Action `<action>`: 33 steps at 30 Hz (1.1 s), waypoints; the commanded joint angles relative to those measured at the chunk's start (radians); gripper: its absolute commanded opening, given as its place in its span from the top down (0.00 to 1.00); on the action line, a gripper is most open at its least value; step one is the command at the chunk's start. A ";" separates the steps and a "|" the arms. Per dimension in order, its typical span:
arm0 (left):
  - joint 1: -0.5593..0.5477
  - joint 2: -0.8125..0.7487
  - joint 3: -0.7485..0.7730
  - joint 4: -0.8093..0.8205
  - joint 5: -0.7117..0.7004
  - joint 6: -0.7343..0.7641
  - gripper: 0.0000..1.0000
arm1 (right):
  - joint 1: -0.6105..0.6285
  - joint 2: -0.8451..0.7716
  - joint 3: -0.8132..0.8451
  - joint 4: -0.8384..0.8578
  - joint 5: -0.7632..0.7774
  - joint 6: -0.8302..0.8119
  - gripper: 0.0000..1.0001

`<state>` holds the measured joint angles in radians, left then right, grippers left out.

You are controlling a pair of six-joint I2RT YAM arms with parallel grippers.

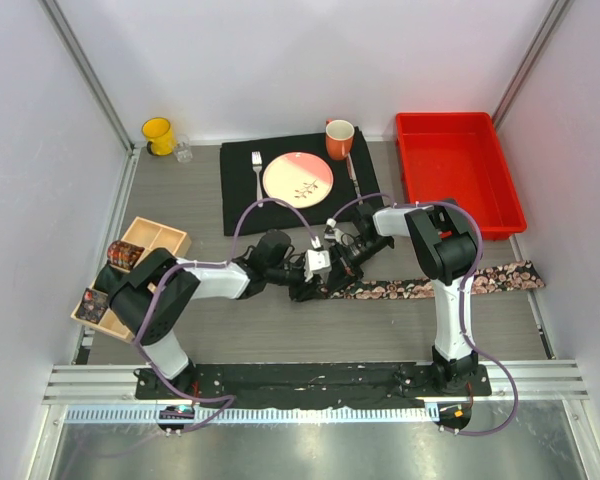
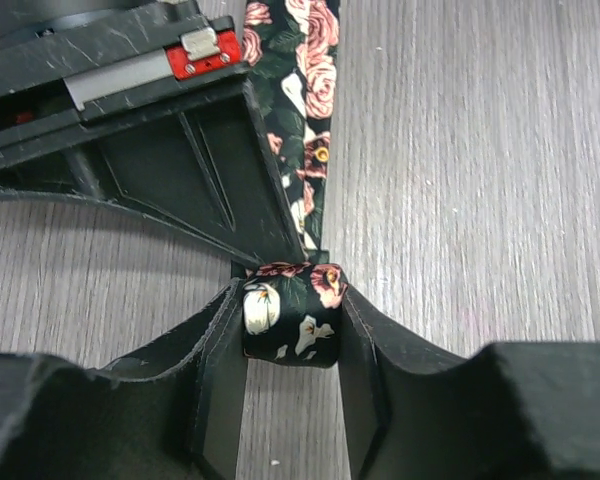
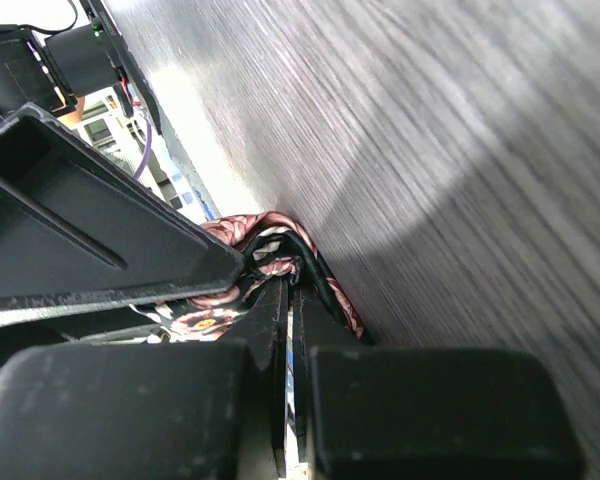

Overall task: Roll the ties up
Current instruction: Roll the tie at the center of the board.

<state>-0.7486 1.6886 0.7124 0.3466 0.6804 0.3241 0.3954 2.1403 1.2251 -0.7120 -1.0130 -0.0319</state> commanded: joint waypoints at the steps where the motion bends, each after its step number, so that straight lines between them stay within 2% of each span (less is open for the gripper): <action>1: -0.023 0.034 0.048 0.045 -0.027 -0.026 0.59 | -0.001 0.012 0.008 0.048 0.100 -0.008 0.99; 9: -0.035 0.054 0.068 -0.127 -0.062 0.038 0.59 | -0.003 -0.014 0.016 0.060 0.097 0.020 0.99; 17: -0.055 0.103 0.134 -0.293 -0.208 0.076 0.62 | -0.004 -0.075 0.030 0.060 0.051 0.055 0.98; 20: -0.058 0.134 0.170 -0.344 -0.231 0.089 0.64 | -0.009 -0.086 0.050 0.025 0.040 0.056 0.93; 23: -0.060 0.140 0.176 -0.383 -0.240 0.095 0.66 | -0.026 -0.108 0.060 -0.020 0.036 0.058 0.83; 33: -0.061 0.140 0.173 -0.416 -0.249 0.104 0.68 | -0.059 -0.169 0.042 -0.083 -0.019 0.040 0.68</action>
<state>-0.8059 1.7870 0.9047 0.0769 0.5045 0.4026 0.3374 2.0430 1.2484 -0.7624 -0.9703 0.0135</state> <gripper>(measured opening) 0.324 0.274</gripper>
